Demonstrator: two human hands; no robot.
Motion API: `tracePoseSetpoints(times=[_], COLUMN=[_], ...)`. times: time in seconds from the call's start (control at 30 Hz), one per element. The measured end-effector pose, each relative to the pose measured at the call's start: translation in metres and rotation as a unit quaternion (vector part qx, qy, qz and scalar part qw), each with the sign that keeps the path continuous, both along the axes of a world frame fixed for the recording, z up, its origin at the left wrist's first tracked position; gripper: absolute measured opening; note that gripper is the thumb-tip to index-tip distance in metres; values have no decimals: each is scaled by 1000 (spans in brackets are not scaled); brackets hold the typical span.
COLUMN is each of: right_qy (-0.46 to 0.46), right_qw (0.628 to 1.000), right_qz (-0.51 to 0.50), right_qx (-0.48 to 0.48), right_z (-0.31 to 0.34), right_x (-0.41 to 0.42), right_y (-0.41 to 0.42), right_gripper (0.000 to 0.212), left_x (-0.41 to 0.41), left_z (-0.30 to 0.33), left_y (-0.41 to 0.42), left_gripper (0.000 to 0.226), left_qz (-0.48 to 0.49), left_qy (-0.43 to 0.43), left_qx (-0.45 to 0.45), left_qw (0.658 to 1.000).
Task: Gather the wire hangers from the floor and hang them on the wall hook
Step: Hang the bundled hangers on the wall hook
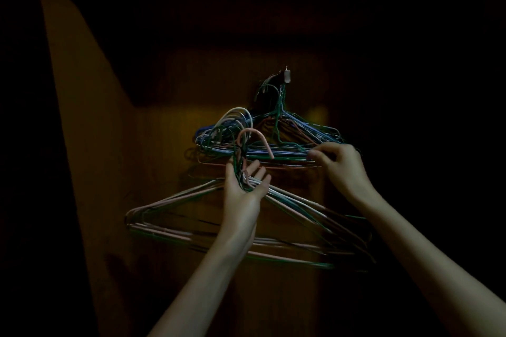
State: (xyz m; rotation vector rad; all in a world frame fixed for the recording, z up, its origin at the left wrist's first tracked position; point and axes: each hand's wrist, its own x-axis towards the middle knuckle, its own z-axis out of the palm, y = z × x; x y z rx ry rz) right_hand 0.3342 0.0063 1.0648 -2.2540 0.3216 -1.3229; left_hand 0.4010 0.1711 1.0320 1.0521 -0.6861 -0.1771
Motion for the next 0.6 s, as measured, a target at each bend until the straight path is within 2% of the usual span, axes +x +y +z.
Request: tracePoseSetpoints(times=[0.17, 0.43, 0.6], right_qy=[-31, -88, -95], right_qw=[999, 994, 993], right_qz=[-28, -64, -69], right_qx=[17, -14, -31], right_z=[10, 28, 45], right_x=[9, 31, 55], right_y=[-22, -59, -80], right_gripper=[14, 17, 11], left_x=[10, 31, 47], left_z=[8, 22, 32], left_y=[-14, -39, -55], left_gripper=[79, 77, 83], left_qz=[1, 6, 15], left_qy=[-16, -24, -10], left_qx=[-5, -28, -43], left_qw=[1000, 999, 999])
